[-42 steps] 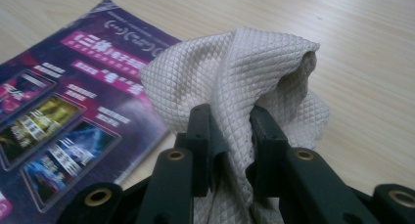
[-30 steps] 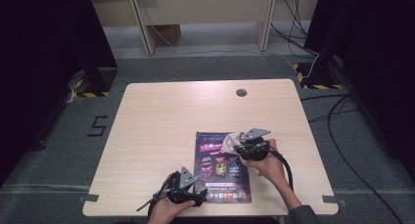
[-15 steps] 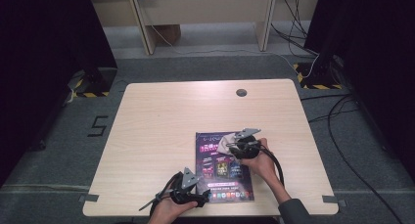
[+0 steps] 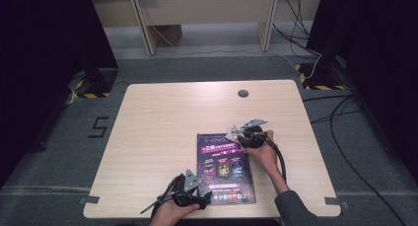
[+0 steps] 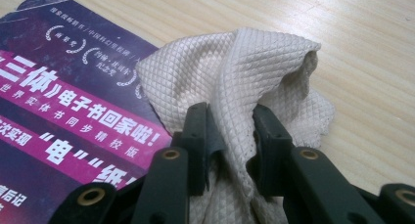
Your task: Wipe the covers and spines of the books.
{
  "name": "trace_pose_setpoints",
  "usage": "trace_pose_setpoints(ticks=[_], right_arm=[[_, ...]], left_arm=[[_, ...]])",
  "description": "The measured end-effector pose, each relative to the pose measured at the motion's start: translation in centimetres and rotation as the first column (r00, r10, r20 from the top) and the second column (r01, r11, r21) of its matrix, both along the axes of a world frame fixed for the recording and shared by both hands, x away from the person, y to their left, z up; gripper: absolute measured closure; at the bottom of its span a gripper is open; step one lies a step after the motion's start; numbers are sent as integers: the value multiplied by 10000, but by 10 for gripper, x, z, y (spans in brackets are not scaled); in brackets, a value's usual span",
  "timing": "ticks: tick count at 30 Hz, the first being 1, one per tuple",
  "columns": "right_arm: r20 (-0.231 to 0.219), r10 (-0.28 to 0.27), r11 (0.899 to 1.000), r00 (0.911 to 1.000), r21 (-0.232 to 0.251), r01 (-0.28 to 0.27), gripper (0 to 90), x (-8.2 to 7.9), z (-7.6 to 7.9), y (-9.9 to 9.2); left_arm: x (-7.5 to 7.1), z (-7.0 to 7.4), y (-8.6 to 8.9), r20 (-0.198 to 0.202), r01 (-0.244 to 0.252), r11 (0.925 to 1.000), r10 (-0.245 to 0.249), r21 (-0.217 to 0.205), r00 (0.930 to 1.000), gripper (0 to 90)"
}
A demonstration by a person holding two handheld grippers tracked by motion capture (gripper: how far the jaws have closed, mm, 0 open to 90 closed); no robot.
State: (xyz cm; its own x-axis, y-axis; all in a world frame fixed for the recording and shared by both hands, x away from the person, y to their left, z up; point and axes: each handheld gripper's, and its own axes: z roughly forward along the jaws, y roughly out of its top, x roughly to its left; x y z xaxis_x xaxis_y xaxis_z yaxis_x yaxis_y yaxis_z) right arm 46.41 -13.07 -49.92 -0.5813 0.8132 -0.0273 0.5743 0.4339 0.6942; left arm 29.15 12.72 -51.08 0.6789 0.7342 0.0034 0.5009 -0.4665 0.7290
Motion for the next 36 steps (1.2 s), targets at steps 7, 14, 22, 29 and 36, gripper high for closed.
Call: trace_pose_setpoints(ticks=[7,14,22,29,36], right_arm=[[-393,867,9961,9955,180,-860,713,-16,2,5],[-147,420,9987,9990,297,-416,707,-8,-1,-2],[-267,-279,9983,9993,498,292,695,2,-1,-12],[-64,-113,9999,9999,76,113,709,-3,0,-4],[-265,610,9974,9978,396,-599,707,-13,-1,16]], left_arm=[[0,0,0,26,-49,10000,49,44,10000,206],[-1,0,0,62,-51,10000,51,27,10000,206],[-1,0,0,59,-54,10000,54,34,10000,205],[0,0,0,50,-69,10000,68,53,10000,198],[0,0,-1,42,-115,9999,115,94,9999,185]])
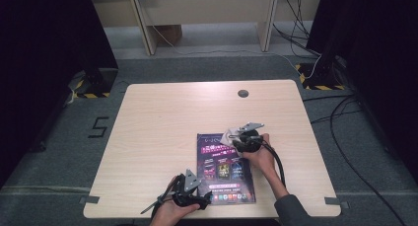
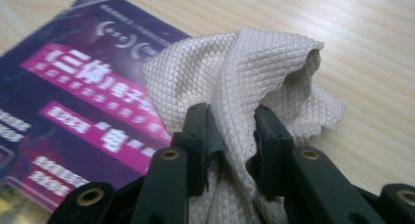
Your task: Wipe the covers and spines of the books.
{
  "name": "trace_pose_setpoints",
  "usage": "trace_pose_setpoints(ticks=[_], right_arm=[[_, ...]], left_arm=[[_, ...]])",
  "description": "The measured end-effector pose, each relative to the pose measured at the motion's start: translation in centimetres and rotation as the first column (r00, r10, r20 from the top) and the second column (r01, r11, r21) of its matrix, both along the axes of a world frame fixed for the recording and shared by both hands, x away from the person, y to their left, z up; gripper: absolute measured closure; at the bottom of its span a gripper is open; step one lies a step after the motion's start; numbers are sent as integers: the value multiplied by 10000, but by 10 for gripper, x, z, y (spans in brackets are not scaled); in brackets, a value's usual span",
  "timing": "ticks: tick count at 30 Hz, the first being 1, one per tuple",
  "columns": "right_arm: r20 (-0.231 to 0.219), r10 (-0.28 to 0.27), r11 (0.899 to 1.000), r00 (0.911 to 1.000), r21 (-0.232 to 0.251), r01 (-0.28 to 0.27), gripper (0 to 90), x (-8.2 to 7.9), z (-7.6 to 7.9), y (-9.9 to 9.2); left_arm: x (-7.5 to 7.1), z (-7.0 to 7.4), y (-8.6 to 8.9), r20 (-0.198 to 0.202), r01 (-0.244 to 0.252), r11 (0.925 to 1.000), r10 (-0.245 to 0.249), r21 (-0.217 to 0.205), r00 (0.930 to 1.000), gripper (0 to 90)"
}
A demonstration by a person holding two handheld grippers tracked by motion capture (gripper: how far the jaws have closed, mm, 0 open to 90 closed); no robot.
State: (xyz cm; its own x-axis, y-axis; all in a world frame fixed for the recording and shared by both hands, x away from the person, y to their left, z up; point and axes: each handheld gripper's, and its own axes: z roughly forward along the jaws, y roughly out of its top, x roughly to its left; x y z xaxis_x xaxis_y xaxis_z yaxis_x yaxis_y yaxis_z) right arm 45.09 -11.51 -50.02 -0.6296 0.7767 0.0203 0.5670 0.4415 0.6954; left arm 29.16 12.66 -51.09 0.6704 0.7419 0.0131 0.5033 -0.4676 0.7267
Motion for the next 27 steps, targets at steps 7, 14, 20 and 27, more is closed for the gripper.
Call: trace_pose_setpoints(ticks=[7,14,20,27], right_arm=[[5,350,9994,9994,-3,-350,698,2,0,20],[6,561,9984,9984,-65,-561,692,4,-1,39],[-25,774,9970,9970,-75,-774,692,5,0,54],[1,1106,9937,9939,-156,-1106,691,7,0,73]], left_arm=[[0,0,0,21,-1,10000,1,9,10000,185],[0,0,0,26,19,10000,-19,55,10000,185],[-1,0,-1,45,-11,10000,11,-6,10000,185],[-1,0,-1,90,12,10000,-13,34,10000,185]])
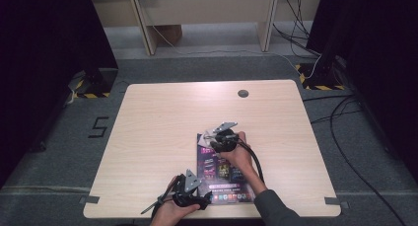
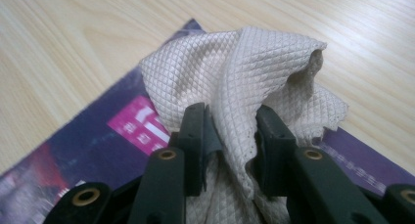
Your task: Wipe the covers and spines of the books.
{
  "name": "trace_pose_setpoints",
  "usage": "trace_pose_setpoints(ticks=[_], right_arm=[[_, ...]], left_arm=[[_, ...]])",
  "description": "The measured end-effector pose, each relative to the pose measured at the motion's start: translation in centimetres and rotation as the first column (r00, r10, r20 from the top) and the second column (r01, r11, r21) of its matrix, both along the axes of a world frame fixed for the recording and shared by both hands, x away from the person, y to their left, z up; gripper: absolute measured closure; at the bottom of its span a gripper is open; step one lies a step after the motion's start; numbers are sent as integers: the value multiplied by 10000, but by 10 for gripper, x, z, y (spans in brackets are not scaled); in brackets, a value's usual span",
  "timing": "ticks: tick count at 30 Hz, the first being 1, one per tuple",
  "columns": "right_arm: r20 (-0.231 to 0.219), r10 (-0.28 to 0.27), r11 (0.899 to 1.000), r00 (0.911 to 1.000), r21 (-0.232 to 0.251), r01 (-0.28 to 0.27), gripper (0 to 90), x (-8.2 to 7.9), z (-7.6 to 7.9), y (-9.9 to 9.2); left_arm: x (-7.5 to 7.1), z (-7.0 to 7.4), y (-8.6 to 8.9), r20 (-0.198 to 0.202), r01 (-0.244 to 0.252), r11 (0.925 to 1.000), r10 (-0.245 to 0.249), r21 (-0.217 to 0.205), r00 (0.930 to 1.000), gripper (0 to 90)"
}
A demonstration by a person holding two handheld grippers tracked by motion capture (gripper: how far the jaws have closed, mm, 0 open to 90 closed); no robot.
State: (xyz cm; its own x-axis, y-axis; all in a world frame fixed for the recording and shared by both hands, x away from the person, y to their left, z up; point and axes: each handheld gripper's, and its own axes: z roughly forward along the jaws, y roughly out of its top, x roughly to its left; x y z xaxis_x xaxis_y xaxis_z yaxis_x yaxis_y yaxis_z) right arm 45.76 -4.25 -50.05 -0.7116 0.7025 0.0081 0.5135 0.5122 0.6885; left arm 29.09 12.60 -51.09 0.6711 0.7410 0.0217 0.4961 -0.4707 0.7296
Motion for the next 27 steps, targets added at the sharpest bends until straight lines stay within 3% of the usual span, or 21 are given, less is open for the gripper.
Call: trace_pose_setpoints(ticks=[17,27], right_arm=[[145,527,9986,9985,-60,-526,689,-1,-1,26],[101,1177,9929,9930,145,-1179,687,-16,-2,29]], left_arm=[[-1,0,0,49,0,10000,-1,34,10000,186],[-1,0,0,70,-12,10000,12,21,10000,186]])
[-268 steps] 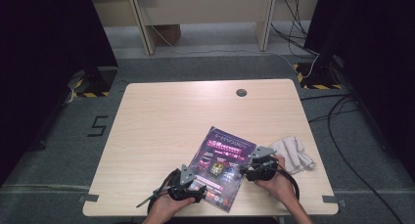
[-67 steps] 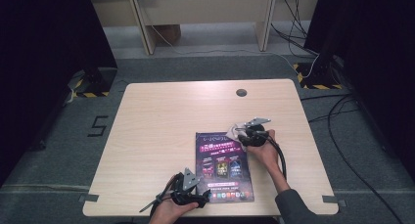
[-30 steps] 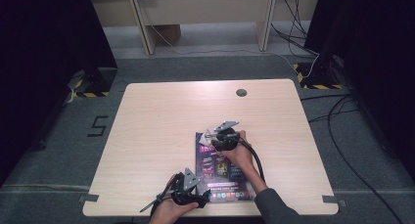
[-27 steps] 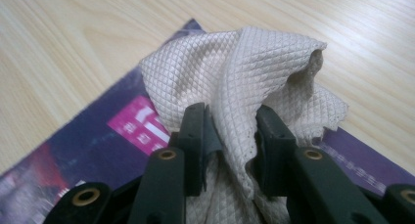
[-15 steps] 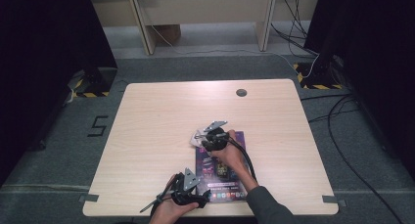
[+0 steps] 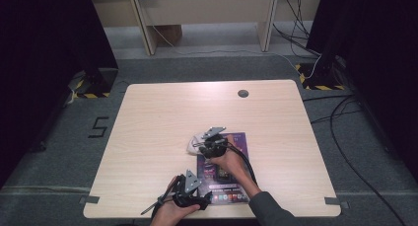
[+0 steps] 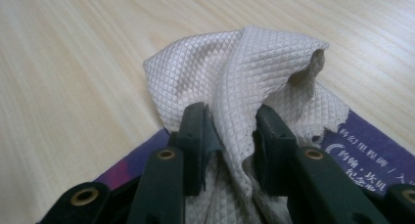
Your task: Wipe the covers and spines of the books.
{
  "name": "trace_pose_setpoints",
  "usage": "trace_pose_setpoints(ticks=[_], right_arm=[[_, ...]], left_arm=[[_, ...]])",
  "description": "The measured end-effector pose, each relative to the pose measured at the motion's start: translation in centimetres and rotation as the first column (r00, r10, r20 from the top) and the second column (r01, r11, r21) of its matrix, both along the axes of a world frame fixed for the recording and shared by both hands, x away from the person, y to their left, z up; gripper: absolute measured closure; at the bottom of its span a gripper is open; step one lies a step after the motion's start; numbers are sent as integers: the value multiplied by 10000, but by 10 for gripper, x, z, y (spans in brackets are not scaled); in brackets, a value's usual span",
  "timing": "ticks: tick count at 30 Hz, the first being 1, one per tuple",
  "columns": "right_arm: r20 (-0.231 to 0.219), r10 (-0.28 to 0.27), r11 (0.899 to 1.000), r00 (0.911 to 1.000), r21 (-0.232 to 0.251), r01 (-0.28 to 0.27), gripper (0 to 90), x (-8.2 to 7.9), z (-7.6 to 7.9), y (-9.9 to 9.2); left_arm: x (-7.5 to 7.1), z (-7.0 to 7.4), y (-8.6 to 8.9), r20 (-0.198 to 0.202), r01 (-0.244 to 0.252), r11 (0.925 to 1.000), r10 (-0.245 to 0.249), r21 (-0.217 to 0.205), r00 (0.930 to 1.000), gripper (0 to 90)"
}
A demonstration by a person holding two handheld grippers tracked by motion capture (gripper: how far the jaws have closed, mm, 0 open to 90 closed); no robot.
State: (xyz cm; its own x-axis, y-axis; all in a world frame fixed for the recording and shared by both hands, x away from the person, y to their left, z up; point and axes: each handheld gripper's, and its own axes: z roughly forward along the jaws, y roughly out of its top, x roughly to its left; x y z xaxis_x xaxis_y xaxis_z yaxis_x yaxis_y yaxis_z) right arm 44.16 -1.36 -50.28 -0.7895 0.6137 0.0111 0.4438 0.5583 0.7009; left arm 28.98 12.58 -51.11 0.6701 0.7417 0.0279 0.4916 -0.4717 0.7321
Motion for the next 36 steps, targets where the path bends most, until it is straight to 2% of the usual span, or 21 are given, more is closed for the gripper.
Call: trace_pose_setpoints(ticks=[7,12,20,22,23,36], right_arm=[[22,239,9997,9997,23,-239,686,-6,0,-3],[13,378,9993,9993,50,-378,685,-11,-1,-5],[75,643,9979,9979,70,-643,684,-21,-1,-9],[84,750,9972,9972,48,-750,684,-24,-1,-11],[76,754,9972,9971,22,-754,685,-26,-1,-11],[247,1201,9926,9925,132,-1205,681,-42,-2,-24]], left_arm=[[0,0,0,23,-18,10000,18,-49,10000,189],[-4,1,-2,250,78,9999,-81,93,9997,212],[-11,4,5,53,227,9991,-229,346,9997,215],[-14,6,7,-109,253,9988,-249,422,9996,202],[-16,7,7,-136,196,9993,-191,316,9997,192],[-20,8,8,31,178,9981,-180,594,9998,204]])
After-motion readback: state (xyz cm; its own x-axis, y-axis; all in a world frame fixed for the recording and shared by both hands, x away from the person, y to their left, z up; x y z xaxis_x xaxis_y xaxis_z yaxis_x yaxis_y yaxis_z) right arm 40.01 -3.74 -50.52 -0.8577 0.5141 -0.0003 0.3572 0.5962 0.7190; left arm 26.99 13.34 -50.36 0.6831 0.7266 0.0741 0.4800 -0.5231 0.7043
